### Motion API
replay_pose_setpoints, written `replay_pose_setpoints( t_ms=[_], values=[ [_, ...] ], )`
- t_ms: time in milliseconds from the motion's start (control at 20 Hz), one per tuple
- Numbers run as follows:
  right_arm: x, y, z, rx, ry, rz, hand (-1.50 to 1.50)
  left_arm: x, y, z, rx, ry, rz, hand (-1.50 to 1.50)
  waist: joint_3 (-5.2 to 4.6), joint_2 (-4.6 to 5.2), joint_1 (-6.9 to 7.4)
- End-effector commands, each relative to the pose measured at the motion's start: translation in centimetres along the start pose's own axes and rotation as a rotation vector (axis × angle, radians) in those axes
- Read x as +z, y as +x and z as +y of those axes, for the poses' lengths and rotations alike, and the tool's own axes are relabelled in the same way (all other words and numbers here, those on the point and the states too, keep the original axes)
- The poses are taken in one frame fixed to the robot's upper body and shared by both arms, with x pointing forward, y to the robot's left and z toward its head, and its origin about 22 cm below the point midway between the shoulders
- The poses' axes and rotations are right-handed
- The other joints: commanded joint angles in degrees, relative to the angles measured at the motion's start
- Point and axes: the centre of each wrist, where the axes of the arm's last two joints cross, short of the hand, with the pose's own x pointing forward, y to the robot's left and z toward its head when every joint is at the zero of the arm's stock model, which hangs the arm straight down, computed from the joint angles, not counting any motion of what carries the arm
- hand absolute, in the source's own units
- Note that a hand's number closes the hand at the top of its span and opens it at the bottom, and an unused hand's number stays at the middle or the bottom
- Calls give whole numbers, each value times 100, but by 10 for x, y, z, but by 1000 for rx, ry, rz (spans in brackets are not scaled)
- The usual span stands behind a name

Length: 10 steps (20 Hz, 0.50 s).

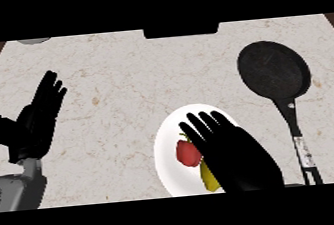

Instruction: Pick the bell pepper from the plate and place it in the pan

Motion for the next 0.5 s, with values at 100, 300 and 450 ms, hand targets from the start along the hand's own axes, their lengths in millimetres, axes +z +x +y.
replay_pose_setpoints(
  t_ms=[100, 300, 450],
  values=[
    [-8, 32, -2, 202, 7, 112, -150, 6, -9, -2, 10, 13, 4, 0, -2, -8, -1],
    [-5, 42, 16, 227, -8, 144, -150, -6, -5, 6, -1, 26, -23, 0, 2, -3, -57],
    [-1, 58, 13, 190, -26, 118, -150, -6, -8, 14, 3, 13, -4, 0, 4, -3, -54]
  ],
)
